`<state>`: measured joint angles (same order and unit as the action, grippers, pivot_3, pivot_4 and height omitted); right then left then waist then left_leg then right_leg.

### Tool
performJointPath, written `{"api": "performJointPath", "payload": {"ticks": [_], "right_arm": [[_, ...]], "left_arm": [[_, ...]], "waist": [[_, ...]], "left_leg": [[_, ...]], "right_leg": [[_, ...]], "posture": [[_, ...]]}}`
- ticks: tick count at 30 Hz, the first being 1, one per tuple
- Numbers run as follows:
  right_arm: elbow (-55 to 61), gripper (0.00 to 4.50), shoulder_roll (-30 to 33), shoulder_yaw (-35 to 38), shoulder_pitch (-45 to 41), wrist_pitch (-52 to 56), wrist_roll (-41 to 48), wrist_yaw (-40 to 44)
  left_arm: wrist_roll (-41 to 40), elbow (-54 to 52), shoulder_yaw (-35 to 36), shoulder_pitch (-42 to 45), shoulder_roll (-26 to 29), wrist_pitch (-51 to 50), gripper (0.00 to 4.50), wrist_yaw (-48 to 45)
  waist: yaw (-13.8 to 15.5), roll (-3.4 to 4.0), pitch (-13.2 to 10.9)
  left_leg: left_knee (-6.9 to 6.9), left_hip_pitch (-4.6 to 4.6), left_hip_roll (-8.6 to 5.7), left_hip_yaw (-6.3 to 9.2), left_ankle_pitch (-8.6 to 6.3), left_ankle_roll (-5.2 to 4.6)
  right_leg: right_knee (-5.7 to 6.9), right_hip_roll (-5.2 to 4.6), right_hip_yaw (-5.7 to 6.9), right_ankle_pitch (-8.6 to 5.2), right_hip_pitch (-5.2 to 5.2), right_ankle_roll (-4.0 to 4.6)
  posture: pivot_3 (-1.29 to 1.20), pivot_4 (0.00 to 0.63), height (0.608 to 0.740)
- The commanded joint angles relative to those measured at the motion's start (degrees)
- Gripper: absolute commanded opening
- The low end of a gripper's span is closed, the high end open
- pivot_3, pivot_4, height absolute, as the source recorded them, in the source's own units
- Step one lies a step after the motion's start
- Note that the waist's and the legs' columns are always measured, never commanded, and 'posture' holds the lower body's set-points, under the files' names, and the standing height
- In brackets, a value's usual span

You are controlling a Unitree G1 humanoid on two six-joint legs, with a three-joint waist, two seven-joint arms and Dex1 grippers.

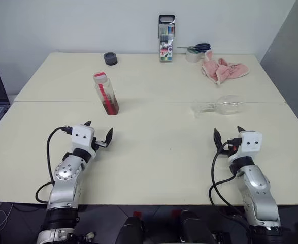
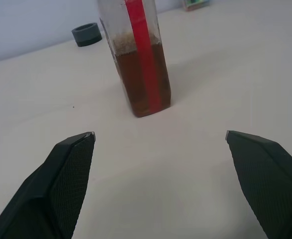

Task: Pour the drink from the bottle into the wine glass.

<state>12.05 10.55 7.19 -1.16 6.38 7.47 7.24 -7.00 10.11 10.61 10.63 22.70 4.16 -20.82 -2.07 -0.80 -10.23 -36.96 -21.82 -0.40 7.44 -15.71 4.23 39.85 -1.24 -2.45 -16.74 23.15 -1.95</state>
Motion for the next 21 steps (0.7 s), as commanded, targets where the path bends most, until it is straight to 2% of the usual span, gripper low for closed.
{"api": "performJointPath", "payload": {"ticks": [1,8,21], "right_arm": [[0.81,4.50,0.01,1.07,-0.71,-2.31,-1.22,-1.37],[0.11,4.50,0.52,1.79,-1.00,-3.24,-2.18,-2.01],[0.39,4.50,0.68,1.57,-0.59,-3.72,-2.53,-1.68]], "left_arm": [[-0.85,-2.24,0.88,0.21,0.02,2.07,4.49,0.03],[-0.16,-3.06,0.42,0.43,-0.44,1.24,4.49,1.19],[-0.92,-1.33,0.56,2.15,0.74,5.71,4.49,-1.97]], "waist": [[0.00,0.00,0.00],[0.00,0.00,0.00],[0.00,0.00,0.00]], "left_leg": [[0.00,0.00,0.00,0.00,0.00,0.00],[0.00,0.01,0.00,-0.01,0.00,0.00],[0.00,0.01,0.00,-0.01,0.00,0.00]], "right_leg": [[0.00,0.00,0.00,0.00,0.00,0.00],[0.01,0.00,-0.01,0.00,0.00,0.00],[0.02,0.00,-0.01,0.00,0.00,0.00]], "posture": [[0.00,0.150,0.740],[0.00,0.150,0.740],[0.00,0.150,0.740]]}}
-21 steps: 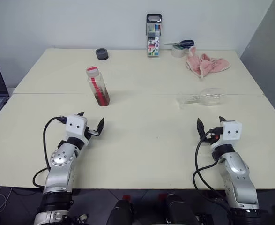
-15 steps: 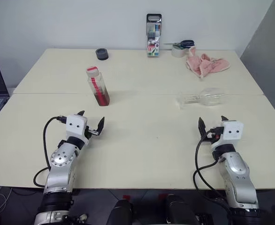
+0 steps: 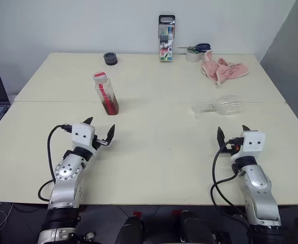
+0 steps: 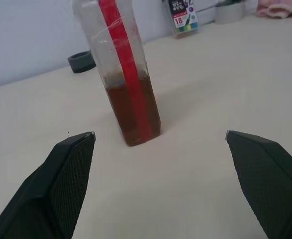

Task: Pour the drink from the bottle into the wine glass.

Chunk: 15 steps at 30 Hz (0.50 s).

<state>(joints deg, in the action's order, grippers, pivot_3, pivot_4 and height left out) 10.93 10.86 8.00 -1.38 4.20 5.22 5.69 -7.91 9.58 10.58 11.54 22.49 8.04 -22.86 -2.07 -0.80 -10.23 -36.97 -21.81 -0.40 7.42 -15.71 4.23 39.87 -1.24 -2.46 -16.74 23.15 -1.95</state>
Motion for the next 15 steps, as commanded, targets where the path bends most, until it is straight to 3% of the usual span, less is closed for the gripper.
{"api": "performJointPath", "payload": {"ticks": [1,11,15], "right_arm": [[1.59,4.50,0.31,0.77,-0.29,-1.56,-0.25,-0.13],[2.03,4.50,0.57,0.50,0.15,-1.78,-0.28,0.42],[3.78,4.50,1.84,-1.37,-0.26,-1.19,1.58,4.68]], "left_arm": [[-0.04,-0.64,0.73,1.48,0.83,1.99,4.49,0.21],[-1.33,-2.87,1.56,2.18,-0.20,-3.21,4.49,2.29],[-2.07,-3.04,1.34,3.10,-0.16,-4.56,4.49,2.07]], "waist": [[0.00,0.00,0.00],[0.00,0.00,0.00],[0.00,0.00,0.00]], "left_leg": [[0.00,0.00,0.00,-0.01,0.00,0.00],[0.00,0.01,0.00,-0.01,0.00,0.00],[-0.01,0.01,0.00,-0.01,0.00,0.00]], "right_leg": [[0.00,0.00,-0.01,0.00,0.00,0.00],[0.01,0.00,-0.01,0.00,0.00,0.00],[0.01,0.00,-0.01,0.00,0.00,0.00]], "posture": [[0.00,0.150,0.740],[0.00,0.150,0.740],[0.00,0.150,0.740]]}}
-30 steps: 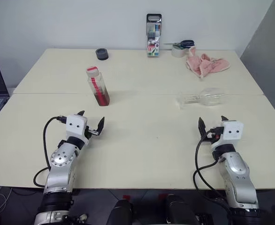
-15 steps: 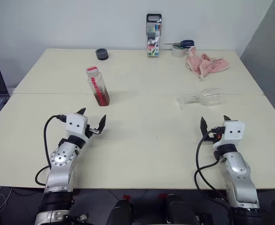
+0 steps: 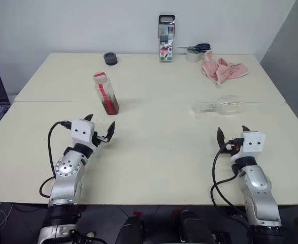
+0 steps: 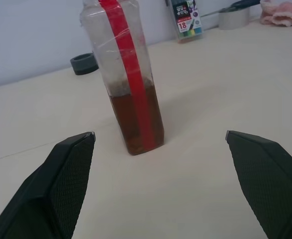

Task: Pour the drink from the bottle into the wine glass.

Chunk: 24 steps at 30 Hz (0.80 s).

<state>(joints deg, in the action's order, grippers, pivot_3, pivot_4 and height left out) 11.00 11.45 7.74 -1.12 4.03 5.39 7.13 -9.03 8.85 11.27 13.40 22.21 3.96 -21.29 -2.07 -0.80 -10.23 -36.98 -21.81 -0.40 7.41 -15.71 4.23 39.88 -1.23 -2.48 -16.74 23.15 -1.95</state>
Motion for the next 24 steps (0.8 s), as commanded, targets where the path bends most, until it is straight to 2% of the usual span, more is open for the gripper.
{"api": "performJointPath", "payload": {"ticks": [1,8,13,19,24], "right_arm": [[4.40,4.50,1.65,-1.78,-0.65,-0.66,2.04,4.70],[14.66,4.50,9.62,-8.05,-7.08,14.48,12.84,19.67],[17.12,4.50,15.31,-9.19,-12.93,21.97,16.69,24.74],[18.14,4.50,17.53,-8.92,-15.40,24.85,18.96,27.61],[16.41,4.50,19.08,-9.03,-15.68,23.13,18.58,30.39]], "left_arm": [[-0.90,-2.30,0.67,1.59,0.05,-0.88,4.49,0.75],[1.47,-0.03,-0.03,8.30,-0.05,-9.61,4.49,6.23],[3.24,1.96,-1.95,13.32,0.32,-13.69,4.49,6.54],[3.51,6.24,-1.55,18.54,0.15,-15.61,4.49,8.55],[3.64,11.62,-1.44,23.41,-0.35,-14.37,4.49,9.57]], "waist": [[0.00,0.00,0.00],[-0.01,-0.02,0.01],[0.11,-0.05,0.02],[0.10,-0.08,0.01],[0.23,-0.14,-0.02]], "left_leg": [[0.00,0.00,0.00,0.00,0.00,0.00],[-0.07,-0.01,0.00,0.06,0.00,0.00],[-0.06,-0.05,-0.03,0.11,0.00,0.00],[-0.06,-0.06,-0.02,0.10,0.00,0.01],[-0.08,-0.07,-0.04,0.11,0.02,0.03]], "right_leg": [[0.00,0.00,0.00,0.00,0.00,0.00],[0.02,0.03,0.04,0.00,-0.03,0.00],[-0.03,0.02,0.10,0.00,-0.04,0.00],[-0.03,0.01,0.10,0.00,-0.04,0.00],[-0.01,0.00,0.11,0.00,-0.02,0.00]], "posture": [[0.00,0.150,0.740],[0.00,0.150,0.740],[0.00,0.150,0.740],[0.00,0.150,0.740],[0.00,0.150,0.740]]}}
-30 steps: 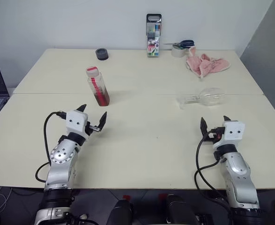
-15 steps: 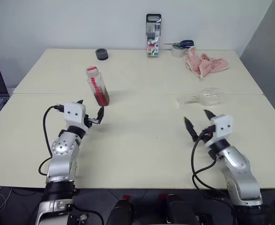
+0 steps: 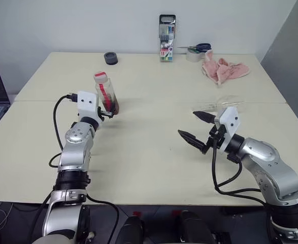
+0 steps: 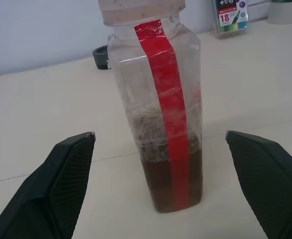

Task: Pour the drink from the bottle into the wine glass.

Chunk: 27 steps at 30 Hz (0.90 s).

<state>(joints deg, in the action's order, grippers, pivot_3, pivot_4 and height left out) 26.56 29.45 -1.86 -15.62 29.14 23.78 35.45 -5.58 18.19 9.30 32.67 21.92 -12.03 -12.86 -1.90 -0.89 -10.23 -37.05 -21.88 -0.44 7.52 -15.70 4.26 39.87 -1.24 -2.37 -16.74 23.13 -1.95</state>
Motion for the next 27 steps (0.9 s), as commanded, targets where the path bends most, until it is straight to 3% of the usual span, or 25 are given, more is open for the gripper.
{"api": "performJointPath", "payload": {"ticks": [1,15,23,27], "right_arm": [[0.59,4.50,1.15,0.54,-1.32,-2.23,0.05,2.35],[-1.10,4.50,0.49,-0.26,-5.52,-2.33,-0.77,2.79],[-0.18,4.50,0.33,0.28,-6.44,-0.94,-0.25,1.64],[0.07,4.50,0.17,0.49,-6.93,-0.46,0.04,1.03]], "left_arm": [[0.27,3.29,0.51,4.91,-0.14,2.10,4.49,1.29],[0.69,25.59,0.31,19.75,-1.15,12.78,4.49,1.46],[0.69,30.49,0.04,21.75,-1.23,14.98,4.49,0.84],[0.73,31.33,0.02,21.81,-0.90,15.47,3.57,0.49]], "waist": [[0.06,-0.07,-0.02],[0.01,-0.11,-0.03],[0.00,-0.12,-0.04],[0.00,-0.12,-0.04]], "left_leg": [[-0.03,-0.02,0.00,0.02,0.00,-0.01],[-0.01,-0.03,-0.02,-0.02,0.07,0.13],[-0.01,-0.06,-0.03,-0.02,0.10,0.18],[-0.02,-0.06,-0.03,-0.01,0.10,0.18]], "right_leg": [[0.00,0.00,0.02,0.00,0.00,0.00],[-0.03,-0.01,0.01,0.00,0.02,-0.01],[-0.02,-0.01,0.00,0.00,0.04,-0.01],[-0.02,-0.02,0.00,0.00,0.04,-0.01]], "posture": [[0.00,0.150,0.740],[0.00,0.150,0.740],[0.00,0.150,0.740],[0.00,0.150,0.740]]}}
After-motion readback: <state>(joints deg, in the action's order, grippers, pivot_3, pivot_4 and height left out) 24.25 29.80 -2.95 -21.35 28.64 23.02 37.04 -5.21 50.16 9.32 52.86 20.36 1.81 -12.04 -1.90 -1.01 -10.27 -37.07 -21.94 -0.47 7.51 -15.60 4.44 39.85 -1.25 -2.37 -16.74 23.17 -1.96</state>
